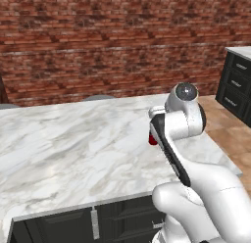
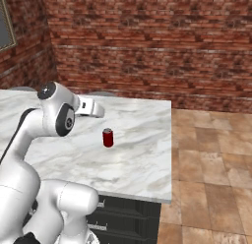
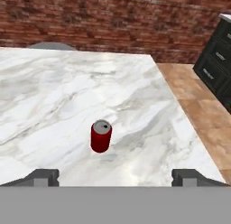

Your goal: Move the drinks to the dining counter.

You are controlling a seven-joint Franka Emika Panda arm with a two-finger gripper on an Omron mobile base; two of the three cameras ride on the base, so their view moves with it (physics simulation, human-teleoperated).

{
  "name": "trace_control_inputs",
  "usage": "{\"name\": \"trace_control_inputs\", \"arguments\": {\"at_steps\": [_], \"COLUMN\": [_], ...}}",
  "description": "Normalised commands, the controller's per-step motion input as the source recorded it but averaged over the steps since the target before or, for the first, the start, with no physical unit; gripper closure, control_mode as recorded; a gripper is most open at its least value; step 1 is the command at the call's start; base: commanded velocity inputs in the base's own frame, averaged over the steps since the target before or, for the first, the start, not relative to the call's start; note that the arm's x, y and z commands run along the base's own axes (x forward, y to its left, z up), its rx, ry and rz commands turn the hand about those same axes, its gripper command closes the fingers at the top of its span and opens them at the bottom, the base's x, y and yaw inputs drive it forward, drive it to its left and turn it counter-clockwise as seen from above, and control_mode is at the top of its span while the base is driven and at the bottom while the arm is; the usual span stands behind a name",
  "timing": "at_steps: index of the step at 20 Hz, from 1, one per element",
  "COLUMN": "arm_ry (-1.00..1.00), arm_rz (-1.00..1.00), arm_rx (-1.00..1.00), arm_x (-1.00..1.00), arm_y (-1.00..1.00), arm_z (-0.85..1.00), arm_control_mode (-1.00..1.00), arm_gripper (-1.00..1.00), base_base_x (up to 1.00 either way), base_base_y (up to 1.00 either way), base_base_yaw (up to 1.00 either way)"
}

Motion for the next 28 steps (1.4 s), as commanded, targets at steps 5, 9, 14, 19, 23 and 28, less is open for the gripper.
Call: {"name": "trace_control_inputs", "arguments": {"at_steps": [5,9,14,19,23,28], "arm_ry": [0.01,0.05,0.08,0.26,0.24,0.19], "arm_rz": [0.0,0.0,0.0,0.0,0.0,0.03], "arm_rx": [-0.02,0.05,0.09,0.23,0.1,0.05], "arm_x": [-0.54,-0.69,-0.48,-0.2,0.04,0.22], "arm_y": [0.26,0.0,0.0,0.0,0.01,0.06], "arm_z": [0.95,0.9,0.63,0.07,0.01,-0.16], "arm_control_mode": [-1.0,-1.0,-1.0,-1.0,-1.0,-1.0], "arm_gripper": [-1.0,-1.0,-1.0,-1.0,-1.0,-1.0], "base_base_x": [0.0,0.0,0.0,0.0,0.0,0.0], "base_base_y": [0.0,0.0,0.0,0.0,0.0,0.0], "base_base_yaw": [0.0,0.0,0.0,0.0,0.0,0.0]}}
